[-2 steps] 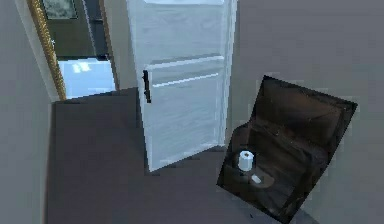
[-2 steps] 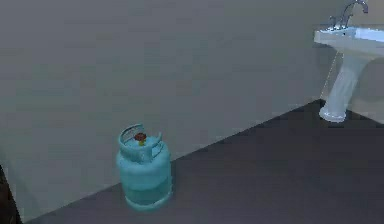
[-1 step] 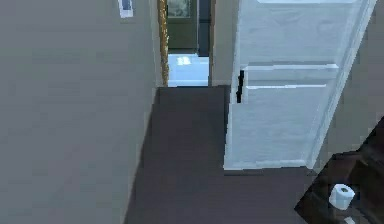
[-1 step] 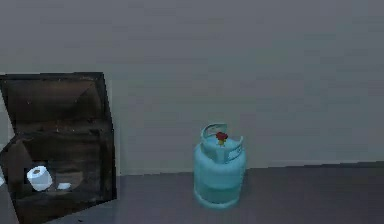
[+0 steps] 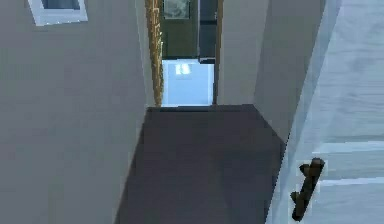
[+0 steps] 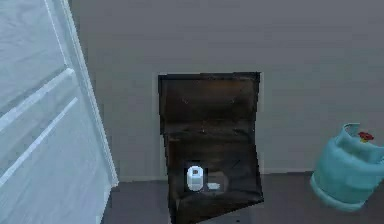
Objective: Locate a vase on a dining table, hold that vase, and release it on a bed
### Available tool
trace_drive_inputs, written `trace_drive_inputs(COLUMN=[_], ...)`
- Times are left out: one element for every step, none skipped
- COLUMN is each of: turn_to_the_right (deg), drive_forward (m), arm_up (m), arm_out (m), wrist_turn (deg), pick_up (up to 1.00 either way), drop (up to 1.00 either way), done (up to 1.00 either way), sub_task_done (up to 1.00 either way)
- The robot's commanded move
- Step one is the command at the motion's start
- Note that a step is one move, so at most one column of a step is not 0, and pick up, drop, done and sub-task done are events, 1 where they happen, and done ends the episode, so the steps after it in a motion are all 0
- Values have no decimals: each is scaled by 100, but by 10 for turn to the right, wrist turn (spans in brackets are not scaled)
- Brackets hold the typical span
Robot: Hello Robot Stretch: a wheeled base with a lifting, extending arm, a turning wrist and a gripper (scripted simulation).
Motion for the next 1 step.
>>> trace_drive_inputs(turn_to_the_right=[0], drive_forward=[90], arm_up=[0], arm_out=[0], wrist_turn=[0], pick_up=[0], drop=[0], done=[0], sub_task_done=[0])
